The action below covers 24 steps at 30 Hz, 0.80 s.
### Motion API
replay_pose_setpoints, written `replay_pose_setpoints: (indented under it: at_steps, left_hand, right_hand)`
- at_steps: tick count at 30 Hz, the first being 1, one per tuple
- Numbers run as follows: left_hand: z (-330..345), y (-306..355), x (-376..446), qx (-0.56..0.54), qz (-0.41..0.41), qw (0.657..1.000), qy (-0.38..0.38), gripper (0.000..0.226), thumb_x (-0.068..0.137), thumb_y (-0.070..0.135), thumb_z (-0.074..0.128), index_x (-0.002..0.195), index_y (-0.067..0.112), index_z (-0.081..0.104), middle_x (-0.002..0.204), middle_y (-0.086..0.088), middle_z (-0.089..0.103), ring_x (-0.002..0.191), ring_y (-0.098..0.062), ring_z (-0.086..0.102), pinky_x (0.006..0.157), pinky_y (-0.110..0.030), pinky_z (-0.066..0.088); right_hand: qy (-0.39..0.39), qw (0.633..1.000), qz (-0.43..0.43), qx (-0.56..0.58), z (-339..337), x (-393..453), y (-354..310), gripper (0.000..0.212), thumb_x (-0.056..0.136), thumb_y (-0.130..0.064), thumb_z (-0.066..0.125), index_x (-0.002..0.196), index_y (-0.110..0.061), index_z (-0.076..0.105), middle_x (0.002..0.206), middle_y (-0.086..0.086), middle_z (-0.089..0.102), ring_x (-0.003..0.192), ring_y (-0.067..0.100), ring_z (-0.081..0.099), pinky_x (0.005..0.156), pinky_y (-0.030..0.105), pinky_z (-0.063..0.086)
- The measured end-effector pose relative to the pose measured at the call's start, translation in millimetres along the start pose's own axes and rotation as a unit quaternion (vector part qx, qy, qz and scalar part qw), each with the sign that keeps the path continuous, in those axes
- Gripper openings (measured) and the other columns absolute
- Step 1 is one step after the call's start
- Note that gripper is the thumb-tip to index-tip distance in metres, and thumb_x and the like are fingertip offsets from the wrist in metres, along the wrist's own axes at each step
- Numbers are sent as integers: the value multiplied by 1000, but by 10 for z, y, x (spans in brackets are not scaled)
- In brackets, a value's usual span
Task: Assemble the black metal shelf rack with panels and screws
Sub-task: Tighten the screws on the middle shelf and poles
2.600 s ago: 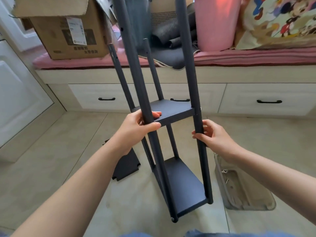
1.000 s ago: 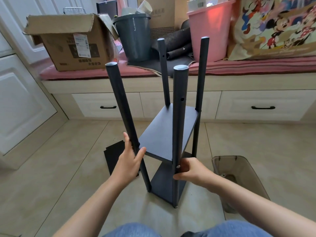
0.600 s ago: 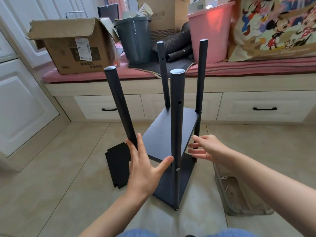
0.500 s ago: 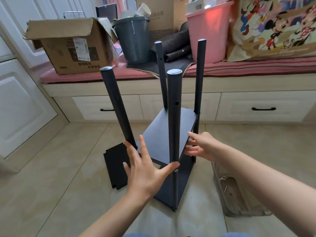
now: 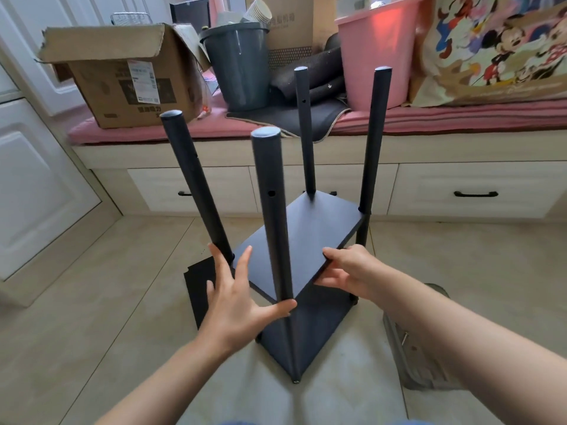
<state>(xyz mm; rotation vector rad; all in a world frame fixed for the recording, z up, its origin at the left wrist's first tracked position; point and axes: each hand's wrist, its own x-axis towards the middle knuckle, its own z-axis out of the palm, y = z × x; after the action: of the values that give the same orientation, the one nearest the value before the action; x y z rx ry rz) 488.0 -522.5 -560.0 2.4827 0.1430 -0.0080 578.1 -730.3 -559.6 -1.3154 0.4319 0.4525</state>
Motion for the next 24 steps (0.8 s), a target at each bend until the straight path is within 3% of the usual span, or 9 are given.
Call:
replay_pose_setpoints:
  at_steps: [3, 5, 7, 9, 10, 13, 18, 20, 24]
  left_hand:
    - [-88, -56, -60, 41, 35, 998, 21, 112, 65, 78, 67, 157, 37, 17, 166, -1, -23, 154, -27, 9, 124, -48, 14]
    - [-48, -2, -119, 25, 45, 996, 67, 87, 78, 48, 75, 151, 30, 33, 169, -7, 0, 145, -30, 35, 109, -38, 37]
    - [-22, 52, -135, -29, 9, 995, 94, 71, 82, 34, 76, 143, 22, 44, 161, -11, 31, 129, -30, 52, 88, -26, 39]
    - [-36, 74, -129, -88, -26, 990, 110, 58, 84, 28, 75, 136, 18, 50, 128, -8, 61, 98, -19, 62, 69, -15, 37]
    - [-51, 74, -126, -104, -32, 988, 114, 53, 84, 26, 74, 132, 17, 52, 102, -5, 65, 82, -14, 60, 61, -13, 38]
    - [-60, 48, -154, -119, -35, 987, 105, 45, 83, 15, 66, 126, 20, 57, 61, 2, 56, 63, -15, 58, 54, -17, 42]
    - [-84, 38, 2, -121, -3, 990, 70, 49, 82, 8, 65, 128, 26, 63, 83, 30, 54, 70, 8, 57, 63, -7, 44]
    - [-106, 23, 110, -110, 11, 993, 39, 53, 84, 10, 65, 134, 27, 60, 95, 28, 56, 83, 5, 57, 69, -7, 44]
    - [-135, -33, 306, -138, 11, 990, 23, 59, 86, 7, 65, 140, 29, 55, 111, 10, 62, 99, -7, 57, 83, -24, 47]
  right_hand:
    - [-5, 1000, 0, 31, 126, -91, 86, 5, 99, -5, 53, 104, -5, 55, 90, 16, 74, 79, 32, 74, 63, 47, 62]
    - [-1, 999, 6, 49, 242, -162, 138, 5, 99, -2, 52, 103, -5, 55, 91, 16, 72, 77, 32, 73, 57, 45, 61]
    - [-3, 998, 11, 61, 324, -218, 193, 7, 99, 0, 50, 96, -4, 55, 74, 13, 74, 64, 28, 73, 49, 41, 59]
    - [-10, 997, 16, 72, 349, -286, 234, 8, 99, 2, 48, 94, -3, 54, 62, 11, 72, 56, 26, 72, 46, 38, 57]
    - [-11, 997, 19, 79, 343, -310, 244, 8, 99, 2, 47, 94, -1, 53, 62, 12, 72, 54, 27, 72, 45, 38, 57]
    - [-4, 993, 37, 111, 304, -383, 270, 8, 99, 4, 46, 94, 3, 53, 79, 20, 69, 54, 31, 71, 44, 41, 56]
    - [5, 987, 44, 152, 228, -459, 282, 9, 99, 6, 44, 98, 4, 53, 88, 21, 63, 69, 36, 69, 50, 47, 56]
    - [9, 987, 43, 158, 196, -471, 276, 8, 99, 6, 45, 96, 5, 52, 87, 21, 62, 70, 38, 68, 53, 47, 56]
    - [7, 988, 44, 147, 159, -493, 294, 9, 99, 3, 50, 106, 7, 53, 96, 25, 64, 78, 39, 69, 66, 46, 55]
